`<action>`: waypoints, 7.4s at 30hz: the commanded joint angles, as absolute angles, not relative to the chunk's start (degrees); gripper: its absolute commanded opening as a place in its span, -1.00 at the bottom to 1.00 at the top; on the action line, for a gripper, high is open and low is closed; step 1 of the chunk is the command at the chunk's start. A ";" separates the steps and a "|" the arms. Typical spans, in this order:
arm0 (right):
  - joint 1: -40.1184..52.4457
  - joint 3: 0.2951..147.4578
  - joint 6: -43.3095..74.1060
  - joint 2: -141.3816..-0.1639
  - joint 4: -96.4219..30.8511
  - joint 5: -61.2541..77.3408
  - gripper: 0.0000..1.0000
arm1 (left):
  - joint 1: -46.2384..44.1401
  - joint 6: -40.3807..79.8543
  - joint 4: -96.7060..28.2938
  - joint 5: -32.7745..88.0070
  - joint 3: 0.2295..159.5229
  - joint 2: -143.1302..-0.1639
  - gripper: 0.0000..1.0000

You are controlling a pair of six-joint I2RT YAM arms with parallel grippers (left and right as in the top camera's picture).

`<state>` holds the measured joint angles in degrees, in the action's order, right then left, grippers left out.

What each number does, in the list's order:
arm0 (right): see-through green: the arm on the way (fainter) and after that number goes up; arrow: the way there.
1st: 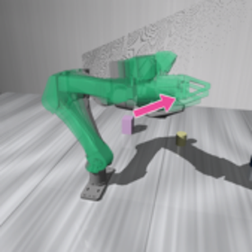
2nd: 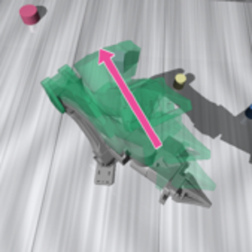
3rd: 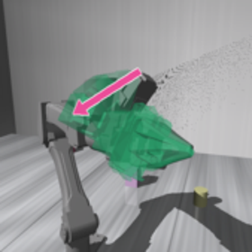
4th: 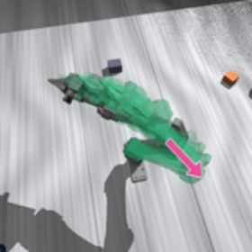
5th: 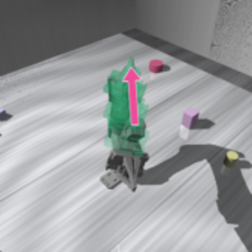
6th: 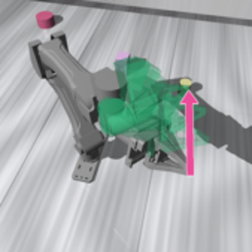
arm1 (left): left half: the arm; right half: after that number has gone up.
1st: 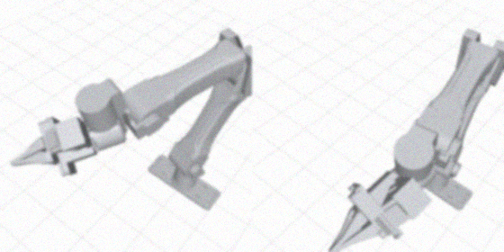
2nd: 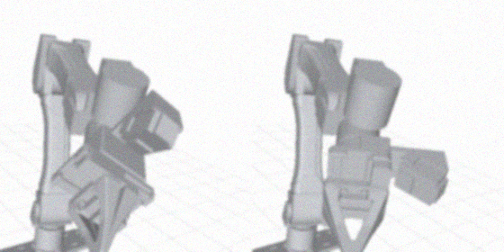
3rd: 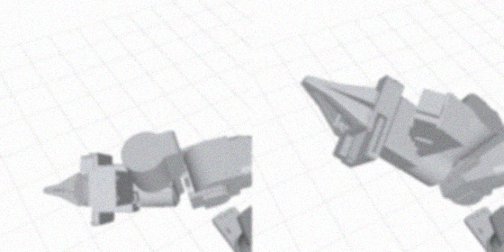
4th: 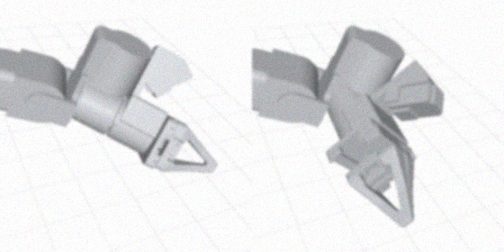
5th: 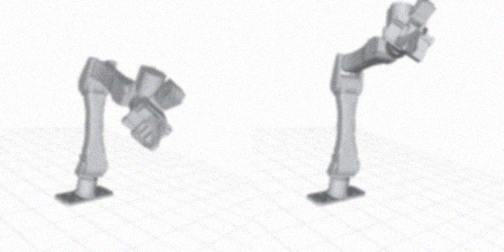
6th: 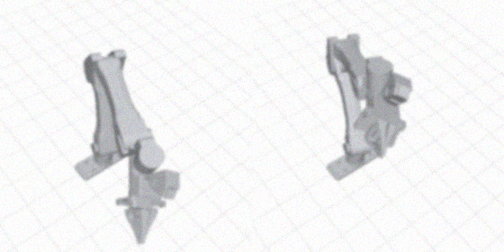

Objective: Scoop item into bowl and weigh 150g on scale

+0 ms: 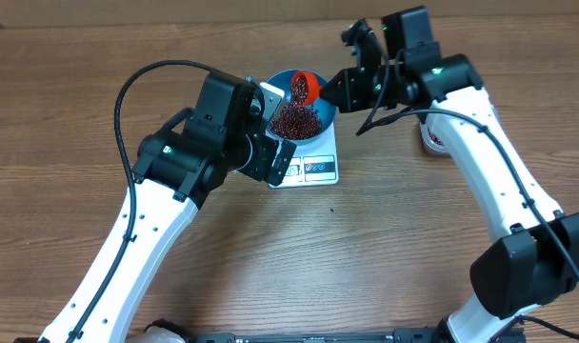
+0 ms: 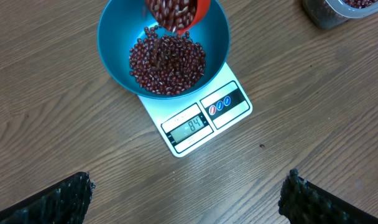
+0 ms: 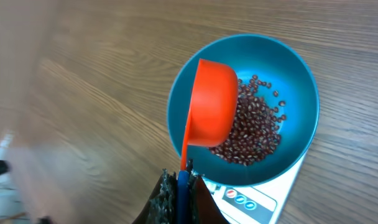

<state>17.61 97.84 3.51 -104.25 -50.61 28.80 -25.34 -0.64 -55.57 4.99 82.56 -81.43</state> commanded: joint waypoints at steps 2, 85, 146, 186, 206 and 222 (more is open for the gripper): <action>19.86 99.50 1.37 -102.32 -51.90 19.31 -0.93 | -25.15 -1.74 -55.48 5.80 83.02 -81.69 0.99; 27.05 99.50 -8.43 -100.29 -52.38 1.87 -0.93 | -25.15 -1.74 -55.48 5.80 83.02 -81.69 1.00; 29.58 99.33 -19.57 -97.73 -53.49 -3.66 -0.93 | -25.15 -1.74 -55.48 5.78 83.02 -81.69 0.99; 0.56 93.32 -6.46 -104.79 -68.36 -16.32 -0.93 | -25.15 -1.74 -55.48 5.78 83.02 -81.69 0.99; 0.56 92.99 -12.32 -111.13 -67.61 -6.20 -0.93 | -25.15 -1.74 -55.48 5.78 83.02 -81.69 1.00; -10.59 93.01 -16.78 -111.13 -67.46 17.19 -0.93 | -25.15 -1.74 -55.48 5.80 83.02 -81.69 0.99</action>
